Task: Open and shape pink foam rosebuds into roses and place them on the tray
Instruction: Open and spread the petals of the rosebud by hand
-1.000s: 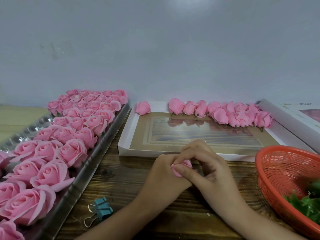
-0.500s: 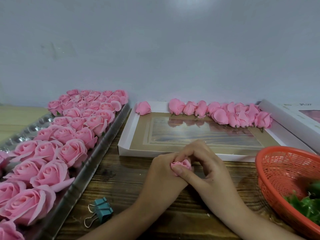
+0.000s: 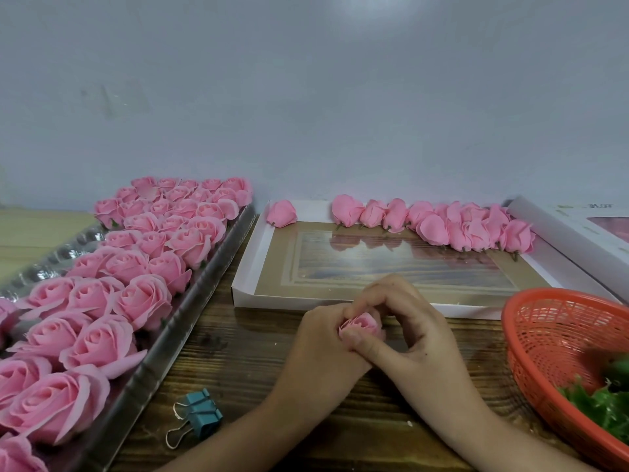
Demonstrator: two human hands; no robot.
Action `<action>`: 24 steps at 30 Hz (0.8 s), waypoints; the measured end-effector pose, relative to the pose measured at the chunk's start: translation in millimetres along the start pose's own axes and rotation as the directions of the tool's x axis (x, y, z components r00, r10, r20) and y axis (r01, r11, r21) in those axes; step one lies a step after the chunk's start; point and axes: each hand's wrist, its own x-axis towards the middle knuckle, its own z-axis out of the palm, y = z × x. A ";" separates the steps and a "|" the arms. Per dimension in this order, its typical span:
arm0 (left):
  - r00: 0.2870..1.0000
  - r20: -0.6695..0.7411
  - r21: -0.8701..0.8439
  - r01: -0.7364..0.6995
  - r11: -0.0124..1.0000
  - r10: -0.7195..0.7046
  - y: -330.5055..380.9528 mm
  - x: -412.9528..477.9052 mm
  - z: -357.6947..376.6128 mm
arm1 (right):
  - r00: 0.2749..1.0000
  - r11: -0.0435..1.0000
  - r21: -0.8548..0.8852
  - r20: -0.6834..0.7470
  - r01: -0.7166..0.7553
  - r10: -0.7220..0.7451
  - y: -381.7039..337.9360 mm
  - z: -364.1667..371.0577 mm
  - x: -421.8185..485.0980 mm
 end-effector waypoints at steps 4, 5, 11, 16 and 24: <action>1.000 -0.014 -0.019 0.021 1.000 -0.021 0.3 0.7 1.4 | 1.000 0.996 -0.089 0.025 0.013 -0.011 -2.4 2.0 -0.7; 1.000 -0.017 0.018 0.018 1.000 -0.017 0.4 1.1 0.9 | 1.000 0.996 -0.088 0.028 0.015 -0.013 -2.2 2.0 -0.8; 1.000 -0.001 0.141 0.008 0.990 -0.008 -3.9 0.7 -0.2 | 0.997 0.998 -0.056 0.077 0.024 -0.020 1.2 0.8 -0.1; 1.000 -0.010 -0.027 0.014 1.000 -0.014 2.2 -0.9 -2.1 | 0.996 0.999 0.047 0.091 -0.017 0.012 3.5 -0.6 1.5; 0.998 -0.021 0.024 -0.051 0.998 0.051 -1.4 -1.0 0.0 | 1.000 0.998 -0.057 0.015 -0.006 0.007 -2.2 1.7 -1.1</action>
